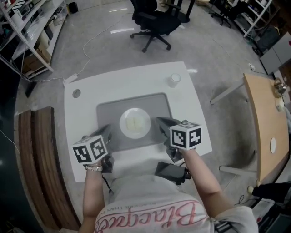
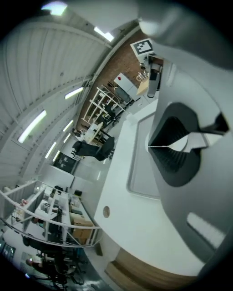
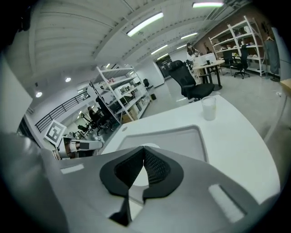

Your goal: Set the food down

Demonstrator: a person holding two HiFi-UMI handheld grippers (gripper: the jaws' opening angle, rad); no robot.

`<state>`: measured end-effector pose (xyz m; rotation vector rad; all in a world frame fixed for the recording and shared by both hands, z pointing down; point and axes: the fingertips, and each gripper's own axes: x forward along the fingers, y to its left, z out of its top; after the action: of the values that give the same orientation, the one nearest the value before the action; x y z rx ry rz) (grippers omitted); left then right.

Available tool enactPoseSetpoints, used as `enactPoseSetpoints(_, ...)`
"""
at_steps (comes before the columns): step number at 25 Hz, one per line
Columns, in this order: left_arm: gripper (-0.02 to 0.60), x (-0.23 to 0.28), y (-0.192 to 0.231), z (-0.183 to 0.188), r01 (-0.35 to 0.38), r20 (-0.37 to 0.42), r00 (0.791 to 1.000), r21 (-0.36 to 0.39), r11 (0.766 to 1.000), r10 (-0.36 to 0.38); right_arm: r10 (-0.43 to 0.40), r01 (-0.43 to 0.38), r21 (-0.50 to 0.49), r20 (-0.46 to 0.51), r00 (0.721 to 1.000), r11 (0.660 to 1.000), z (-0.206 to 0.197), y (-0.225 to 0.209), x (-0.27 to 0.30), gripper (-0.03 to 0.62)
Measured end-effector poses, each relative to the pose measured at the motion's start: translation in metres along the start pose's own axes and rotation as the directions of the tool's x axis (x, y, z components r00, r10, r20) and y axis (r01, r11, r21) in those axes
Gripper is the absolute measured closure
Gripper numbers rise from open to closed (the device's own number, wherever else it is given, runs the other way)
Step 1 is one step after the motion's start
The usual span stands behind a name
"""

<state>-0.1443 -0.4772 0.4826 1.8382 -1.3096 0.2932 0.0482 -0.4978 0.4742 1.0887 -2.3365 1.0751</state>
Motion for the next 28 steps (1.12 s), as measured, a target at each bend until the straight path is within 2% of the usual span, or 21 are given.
enactPoseSetpoints(2, 0.582, -0.015, -0.014, 0.014, 0.025, 0.089, 0.996, 0.058, 0.998, -0.030, 0.033, -0.032, -0.021, 0.041, 0.999, 0.999, 0.009, 0.017, -0.013, 0.591)
enactPoseSetpoints(5, 0.583, -0.036, -0.034, 0.031, 0.041, 0.201, 0.977, 0.140, 0.989, -0.069, 0.065, -0.057, -0.075, 0.111, 0.992, 0.996, 0.023, 0.041, -0.033, 0.592)
enactPoseSetpoints(9, 0.583, -0.058, -0.058, 0.049, 0.021, 0.315, 0.944, 0.235, 0.972, -0.096, 0.082, -0.046, -0.170, 0.217, 0.973, 0.984, 0.043, 0.065, -0.057, 0.592)
enactPoseSetpoints(14, 0.583, -0.077, -0.085, 0.067, -0.021, 0.423, 0.896, 0.343, 0.939, -0.134, 0.166, -0.070, -0.309, 0.297, 0.940, 0.948, 0.059, 0.101, -0.073, 0.592)
enactPoseSetpoints(17, 0.583, -0.083, -0.095, 0.069, -0.016, 0.452, 0.878, 0.358, 0.934, -0.158, 0.190, -0.062, -0.369, 0.322, 0.928, 0.927, 0.062, 0.114, -0.077, 0.592)
enactPoseSetpoints(21, 0.582, -0.093, -0.097, 0.073, 0.000, 0.500, 0.852, 0.302, 0.953, -0.159, 0.188, -0.019, -0.406, 0.381, 0.905, 0.914, 0.064, 0.124, -0.084, 0.592)
enactPoseSetpoints(23, 0.583, -0.098, -0.100, 0.077, 0.006, 0.520, 0.837, 0.300, 0.954, -0.169, 0.193, 0.003, -0.435, 0.407, 0.893, 0.901, 0.066, 0.130, -0.089, 0.592)
enactPoseSetpoints(28, 0.581, -0.104, -0.105, 0.081, 0.004, 0.537, 0.823, 0.322, 0.947, -0.186, 0.263, -0.068, -0.413, 0.438, 0.860, 0.908, 0.073, 0.147, -0.101, 0.593)
